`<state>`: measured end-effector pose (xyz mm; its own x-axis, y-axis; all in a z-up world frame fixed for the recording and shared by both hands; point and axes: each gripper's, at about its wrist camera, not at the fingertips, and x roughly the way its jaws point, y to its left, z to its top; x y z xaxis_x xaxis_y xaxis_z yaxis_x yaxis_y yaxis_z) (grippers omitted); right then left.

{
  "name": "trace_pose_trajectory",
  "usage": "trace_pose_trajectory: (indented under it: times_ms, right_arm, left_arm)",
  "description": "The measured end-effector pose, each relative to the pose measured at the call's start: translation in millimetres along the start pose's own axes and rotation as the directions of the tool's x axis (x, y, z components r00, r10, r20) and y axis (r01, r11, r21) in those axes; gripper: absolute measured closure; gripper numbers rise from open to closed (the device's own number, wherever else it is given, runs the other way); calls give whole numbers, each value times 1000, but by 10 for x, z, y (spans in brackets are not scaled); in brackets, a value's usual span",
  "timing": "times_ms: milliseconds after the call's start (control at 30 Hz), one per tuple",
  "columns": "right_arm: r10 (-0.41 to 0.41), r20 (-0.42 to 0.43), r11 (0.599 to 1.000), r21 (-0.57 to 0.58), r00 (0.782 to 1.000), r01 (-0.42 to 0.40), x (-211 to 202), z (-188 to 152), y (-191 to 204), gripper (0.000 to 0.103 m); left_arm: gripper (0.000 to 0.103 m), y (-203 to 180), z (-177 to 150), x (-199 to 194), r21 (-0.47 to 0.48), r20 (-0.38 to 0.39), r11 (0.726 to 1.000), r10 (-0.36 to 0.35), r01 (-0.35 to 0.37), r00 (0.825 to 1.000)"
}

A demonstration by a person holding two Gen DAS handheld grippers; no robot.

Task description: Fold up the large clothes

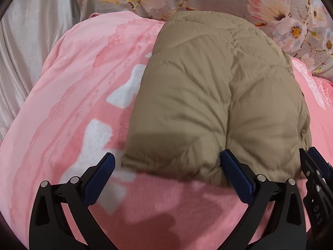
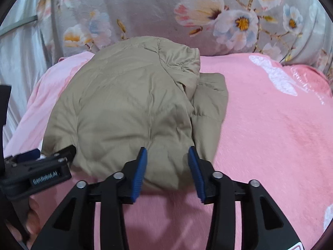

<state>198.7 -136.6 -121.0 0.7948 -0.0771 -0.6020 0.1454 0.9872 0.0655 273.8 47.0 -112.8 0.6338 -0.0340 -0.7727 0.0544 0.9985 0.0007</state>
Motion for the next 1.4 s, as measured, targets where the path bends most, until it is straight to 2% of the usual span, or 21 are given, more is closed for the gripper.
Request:
trace_pose_trajectory:
  times_ms: [33, 67, 267, 400, 567, 667, 767, 900, 1400]
  right_arm:
    - [4, -6, 1000, -10, 1000, -4, -70, -74, 5, 42]
    - [15, -14, 1000, -14, 1000, -15, -107, -126, 1, 29]
    - [7, -41, 1000, -28, 999, -8, -374, -448, -43, 21]
    - [5, -72, 1000, -7, 997, -5, -540, -655, -120, 21]
    - [-38, -49, 998, 41, 998, 40, -753, -809, -262, 21]
    - [-43, -70, 998, 34, 997, 45, -790, -886, -276, 21]
    - [-52, -45, 999, 11, 998, 53, -849, -902, -240, 21]
    - [-64, -54, 998, -27, 996, 62, -807, -905, -187, 21]
    - [-59, -41, 998, -27, 997, 58, -841, -934, -178, 21]
  left_arm:
    - [5, 10, -39, -32, -6, -1, 1000, -5, 5, 1000]
    - [5, 25, -120, -81, -14, -4, 1000, -14, 14, 1000]
    - [5, -43, -573, -257, 9, -15, 1000, 20, -19, 1000]
    - [5, -91, -817, -465, 13, 19, 1000, 15, -16, 1000]
    - [5, -179, -1059, -613, 37, 26, 999, 23, -24, 999]
    - [5, -257, -1158, -745, 63, 79, 997, 39, -44, 996]
    - [5, -315, -1195, -833, 82, 123, 995, 47, -57, 991]
    - [5, -332, -1196, -828, 93, 123, 993, 54, -66, 991]
    - [5, -327, -1237, -903, 78, 168, 992, 83, -97, 982]
